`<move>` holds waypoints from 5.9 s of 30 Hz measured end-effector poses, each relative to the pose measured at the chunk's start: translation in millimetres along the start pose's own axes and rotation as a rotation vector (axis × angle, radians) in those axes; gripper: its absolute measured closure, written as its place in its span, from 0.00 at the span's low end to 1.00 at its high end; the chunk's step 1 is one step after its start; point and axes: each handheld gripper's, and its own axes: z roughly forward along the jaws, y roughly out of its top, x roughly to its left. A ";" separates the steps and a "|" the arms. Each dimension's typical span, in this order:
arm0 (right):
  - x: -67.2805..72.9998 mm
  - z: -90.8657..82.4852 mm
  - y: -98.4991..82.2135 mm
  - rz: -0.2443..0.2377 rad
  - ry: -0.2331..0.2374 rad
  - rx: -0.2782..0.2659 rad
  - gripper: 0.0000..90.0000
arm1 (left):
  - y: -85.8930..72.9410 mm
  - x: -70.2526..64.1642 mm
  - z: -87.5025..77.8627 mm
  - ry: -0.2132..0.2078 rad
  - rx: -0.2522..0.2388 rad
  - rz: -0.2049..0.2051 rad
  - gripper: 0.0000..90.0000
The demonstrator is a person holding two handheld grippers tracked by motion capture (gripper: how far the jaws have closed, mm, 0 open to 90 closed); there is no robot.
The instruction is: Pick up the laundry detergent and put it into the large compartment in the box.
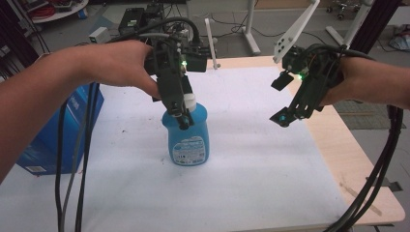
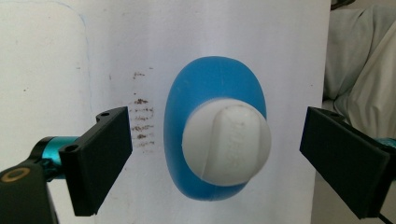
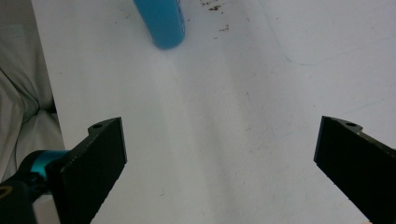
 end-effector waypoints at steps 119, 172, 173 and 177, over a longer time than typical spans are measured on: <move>-3.1 11.0 5.0 0.001 0.031 0.003 0.02 | -111.3 -13.1 -184.6 0.127 -0.031 -0.299 0.42; -12.0 22.3 12.7 0.023 0.040 0.039 0.02 | -271.5 20.8 -155.2 0.201 -0.003 -0.522 0.42; -12.1 22.5 12.3 0.027 0.038 0.044 0.02 | -274.9 22.6 -144.8 0.192 -0.002 -0.523 0.42; -12.4 22.9 12.1 0.033 0.040 0.047 0.02 | -279.1 25.4 -124.4 0.175 0.008 -0.517 0.42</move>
